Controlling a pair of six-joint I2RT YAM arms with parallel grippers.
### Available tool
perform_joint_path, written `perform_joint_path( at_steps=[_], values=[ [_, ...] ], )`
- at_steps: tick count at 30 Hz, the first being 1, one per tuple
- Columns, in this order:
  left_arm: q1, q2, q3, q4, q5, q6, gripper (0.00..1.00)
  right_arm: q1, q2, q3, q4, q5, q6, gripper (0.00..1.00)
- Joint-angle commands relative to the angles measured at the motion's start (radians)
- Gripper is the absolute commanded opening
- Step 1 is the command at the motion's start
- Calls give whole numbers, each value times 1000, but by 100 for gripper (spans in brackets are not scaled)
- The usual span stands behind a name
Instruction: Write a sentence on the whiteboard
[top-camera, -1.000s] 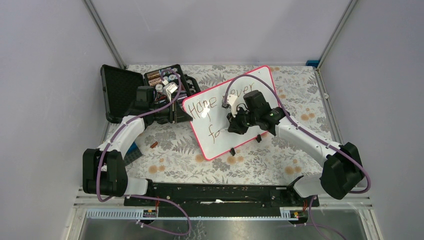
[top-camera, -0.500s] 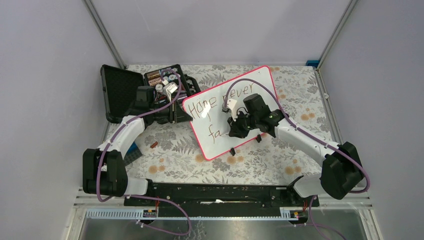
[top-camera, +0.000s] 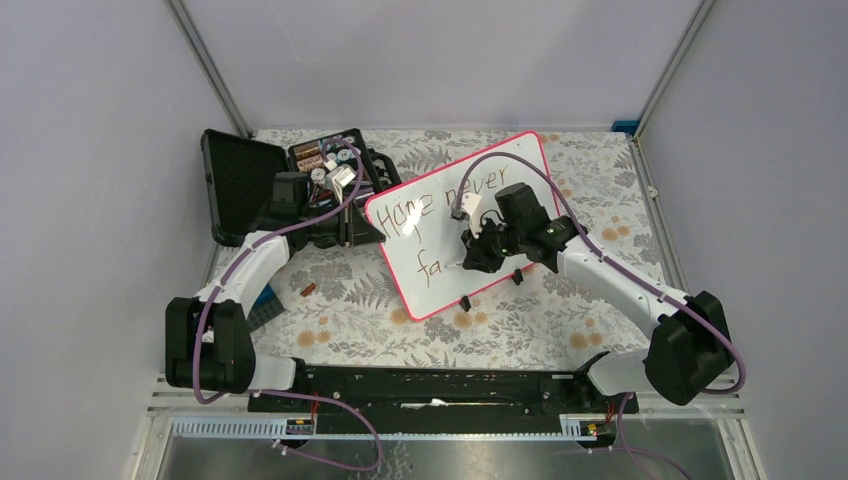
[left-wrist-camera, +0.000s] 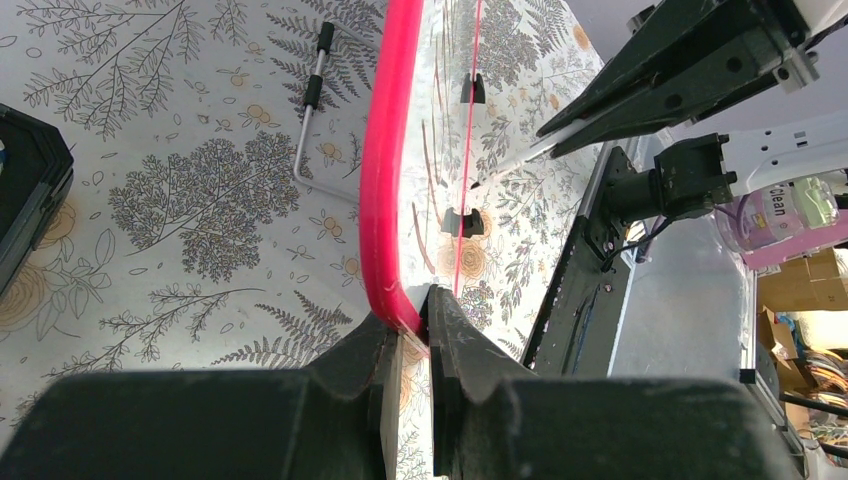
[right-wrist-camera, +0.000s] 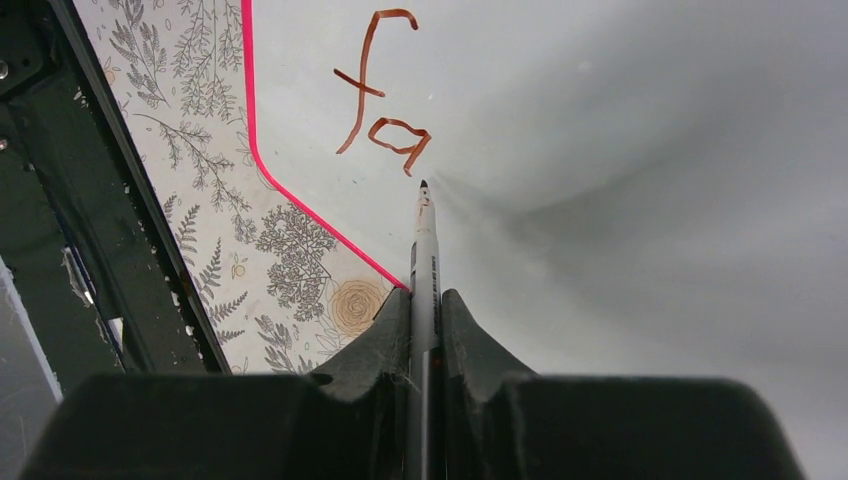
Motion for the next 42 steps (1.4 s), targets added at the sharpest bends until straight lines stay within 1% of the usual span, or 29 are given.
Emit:
perform_joint_path(
  at_steps=[1,6,11,18,42],
  values=[
    [-16,2,30,-10,-28,98,0,-36,-40,50,-16,-43,0,0],
    [-17,1,31,-13,-31,101,0,-77,-40,51,-15,-75,13,0],
    [-19,2,31,-12,-30,102,0,-81,-44,35,-7,-89,33,0],
    [-21,4,31,-13,-31,100,0,-82,-38,5,42,-66,54,0],
    [-28,11,41,-20,-33,104,0,-77,-10,5,63,-31,58,0]
  ],
)
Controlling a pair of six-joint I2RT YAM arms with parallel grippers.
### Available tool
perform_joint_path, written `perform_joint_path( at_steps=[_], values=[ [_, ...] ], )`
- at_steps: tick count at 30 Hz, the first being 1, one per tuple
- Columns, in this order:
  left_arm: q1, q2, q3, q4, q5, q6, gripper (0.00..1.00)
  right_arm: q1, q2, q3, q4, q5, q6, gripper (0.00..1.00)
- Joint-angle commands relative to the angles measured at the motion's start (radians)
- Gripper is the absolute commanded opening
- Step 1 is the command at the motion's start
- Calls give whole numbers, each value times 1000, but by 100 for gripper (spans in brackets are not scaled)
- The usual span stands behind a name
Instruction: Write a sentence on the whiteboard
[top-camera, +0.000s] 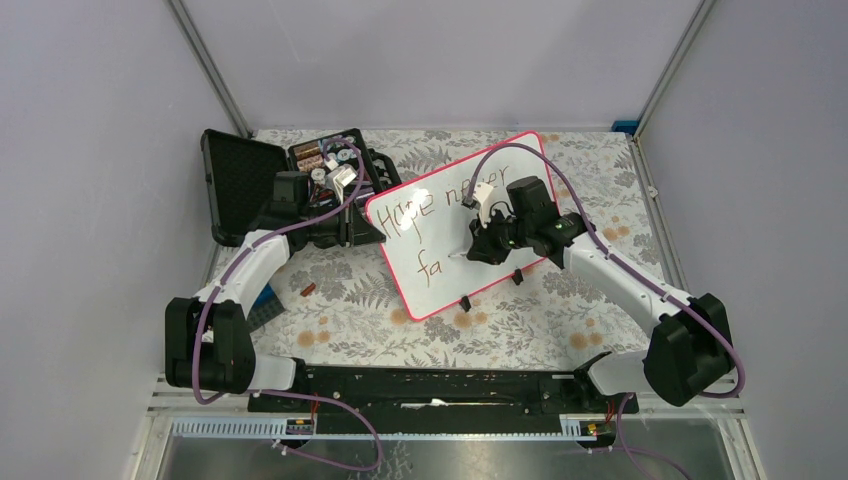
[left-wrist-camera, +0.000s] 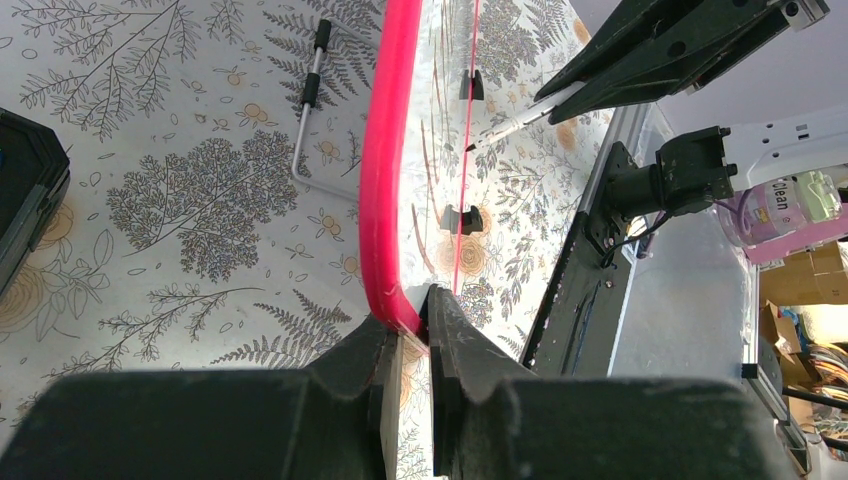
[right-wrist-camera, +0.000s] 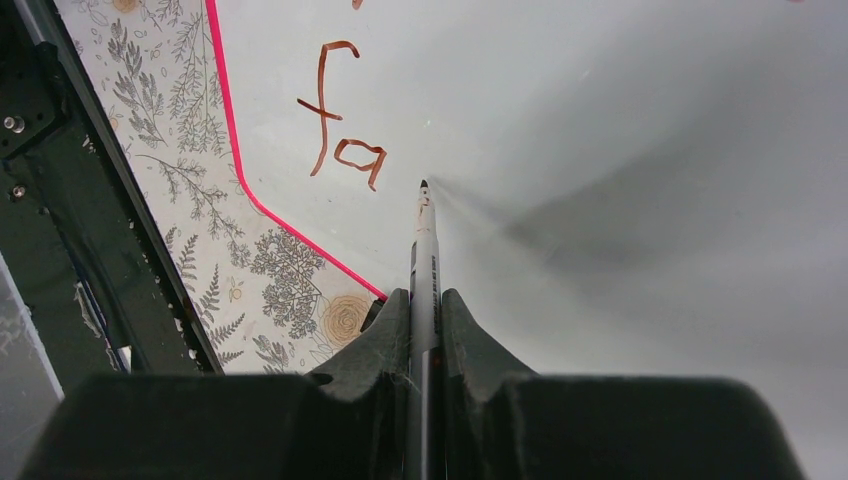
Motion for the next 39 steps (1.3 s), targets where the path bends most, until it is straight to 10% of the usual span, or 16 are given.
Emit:
perform_joint_path(
  at_steps=[1,39],
  values=[
    [-23,12,31,0,-32,88,0,1,6,5,23,13,9,0],
    [-26,14,28,-1,-34,97,0,64,23,-22,34,66,-10,0]
  ],
)
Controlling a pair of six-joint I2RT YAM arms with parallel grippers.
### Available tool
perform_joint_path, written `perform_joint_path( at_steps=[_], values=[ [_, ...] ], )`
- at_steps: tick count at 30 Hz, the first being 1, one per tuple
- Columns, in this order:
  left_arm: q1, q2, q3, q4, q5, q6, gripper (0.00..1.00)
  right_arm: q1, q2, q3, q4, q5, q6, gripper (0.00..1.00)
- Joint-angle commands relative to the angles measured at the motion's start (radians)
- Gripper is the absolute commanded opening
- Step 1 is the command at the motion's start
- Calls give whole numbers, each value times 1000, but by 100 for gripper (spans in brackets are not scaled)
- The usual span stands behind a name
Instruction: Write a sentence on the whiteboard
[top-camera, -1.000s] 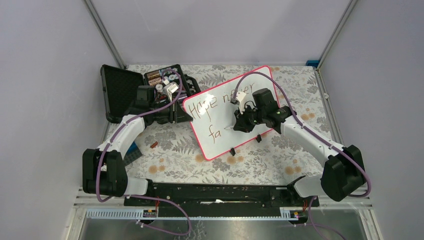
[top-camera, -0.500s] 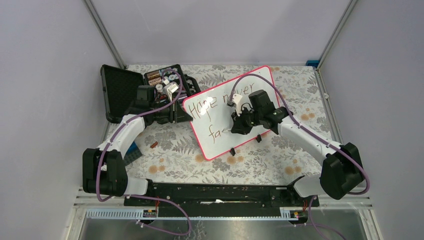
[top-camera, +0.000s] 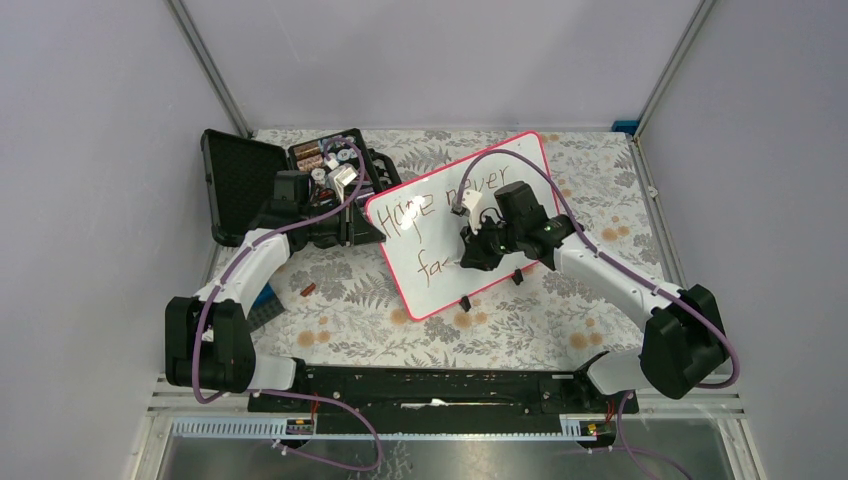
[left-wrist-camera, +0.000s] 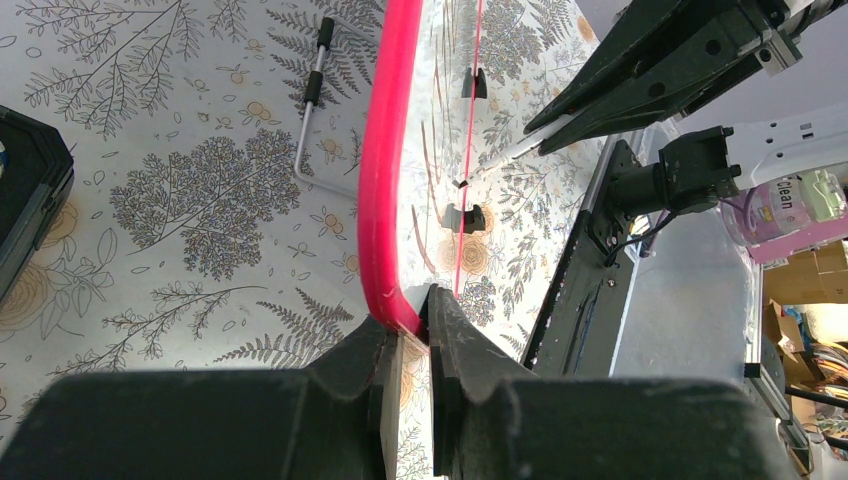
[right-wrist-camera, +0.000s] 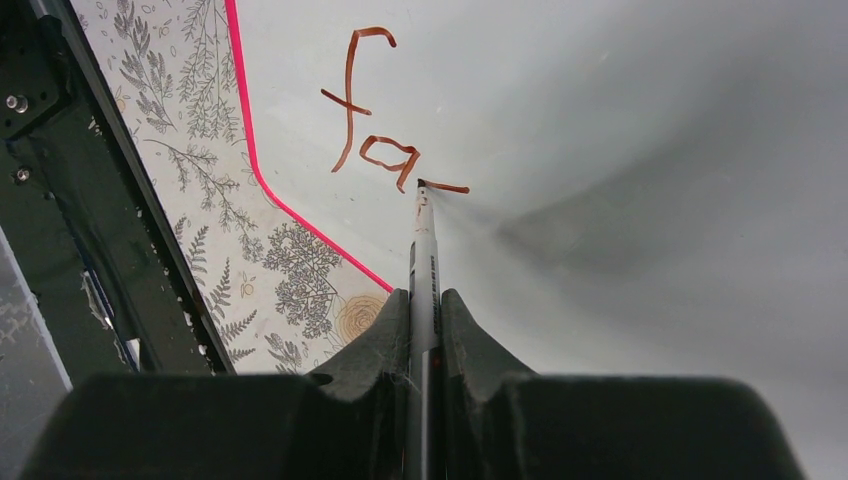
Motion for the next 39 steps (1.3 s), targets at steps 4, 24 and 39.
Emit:
perform_joint_path(
  at_steps=[4,24,39],
  values=[
    [-25,9,15,17,-26,87,0,7,-25,-32,26,52,-28,0],
    [-25,6,15,16,-27,84,0,-33,-37,45,-3,73,-43,0],
    [-25,6,16,6,-26,90,0,-70,-9,141,-4,88,-37,0]
  ],
)
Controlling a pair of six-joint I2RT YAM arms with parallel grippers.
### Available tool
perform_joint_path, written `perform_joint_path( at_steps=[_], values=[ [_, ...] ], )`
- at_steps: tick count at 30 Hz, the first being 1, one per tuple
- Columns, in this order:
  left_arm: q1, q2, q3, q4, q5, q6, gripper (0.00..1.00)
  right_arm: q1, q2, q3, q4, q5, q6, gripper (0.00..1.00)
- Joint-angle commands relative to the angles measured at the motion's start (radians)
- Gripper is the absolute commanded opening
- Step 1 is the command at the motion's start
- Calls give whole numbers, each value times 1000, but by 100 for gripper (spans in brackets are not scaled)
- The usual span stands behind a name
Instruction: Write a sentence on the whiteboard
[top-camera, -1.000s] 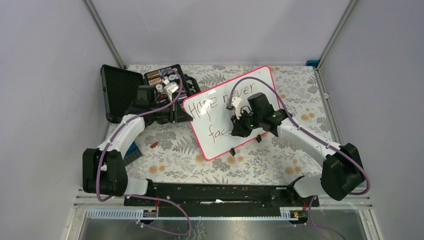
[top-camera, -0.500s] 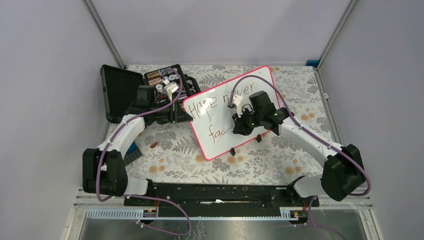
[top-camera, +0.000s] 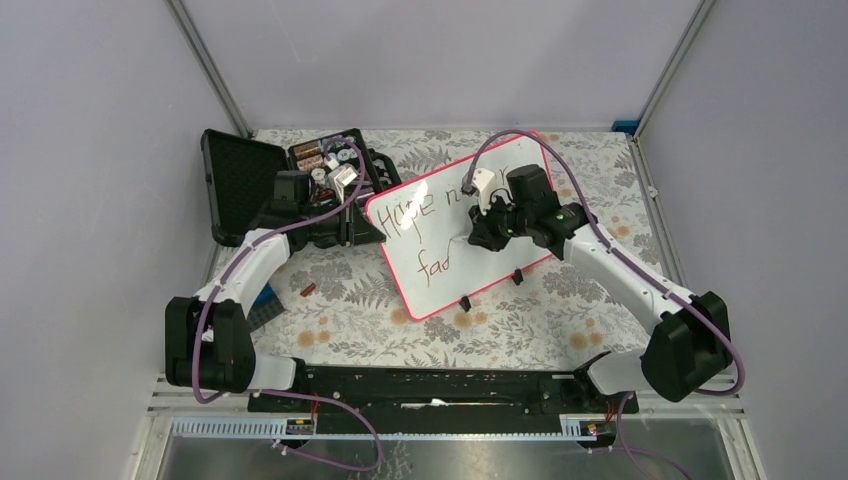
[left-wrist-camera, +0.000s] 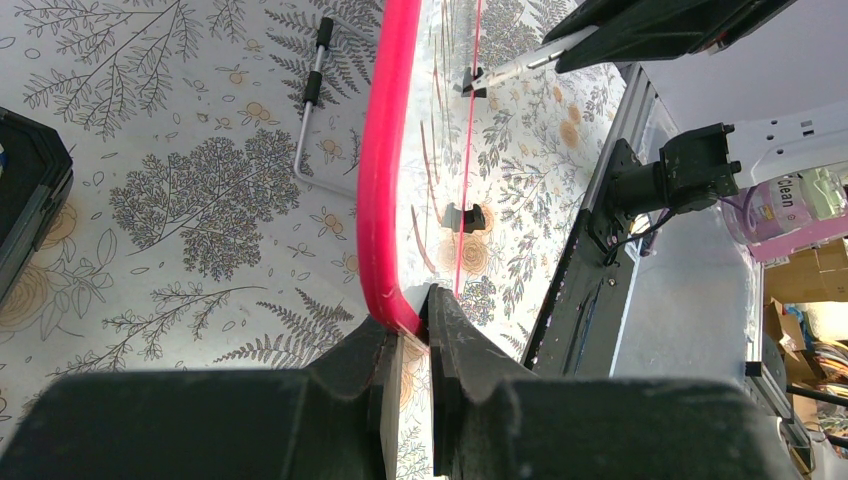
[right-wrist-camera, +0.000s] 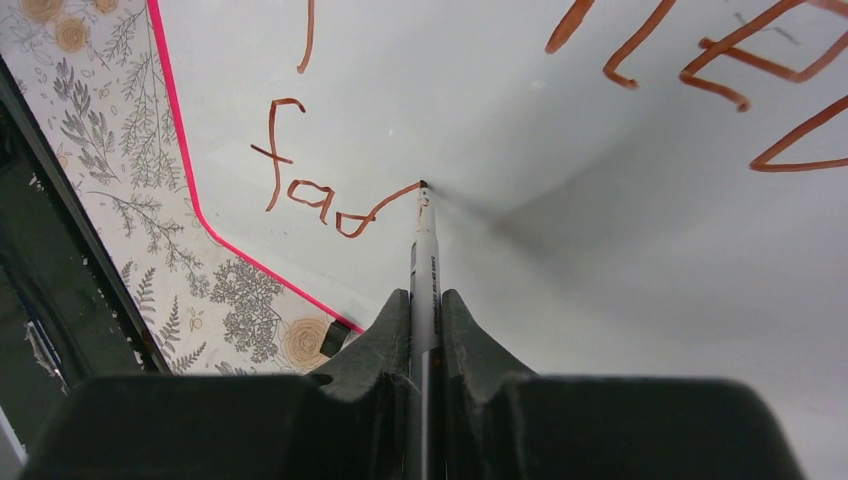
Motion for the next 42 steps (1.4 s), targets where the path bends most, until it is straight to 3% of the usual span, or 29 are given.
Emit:
perform_joint_path(
  at_steps=[1,14,42],
  values=[
    [-25,6,18,8,-26,86,0,-13,12,53,23,21,-10,0],
    [-24,12,22,8,-27,84,0,-12,7,-6,16,-54,-10,0],
    [-28,14,31,2,-32,86,0,21,-2,-97,16,-63,-28,0]
  ],
)
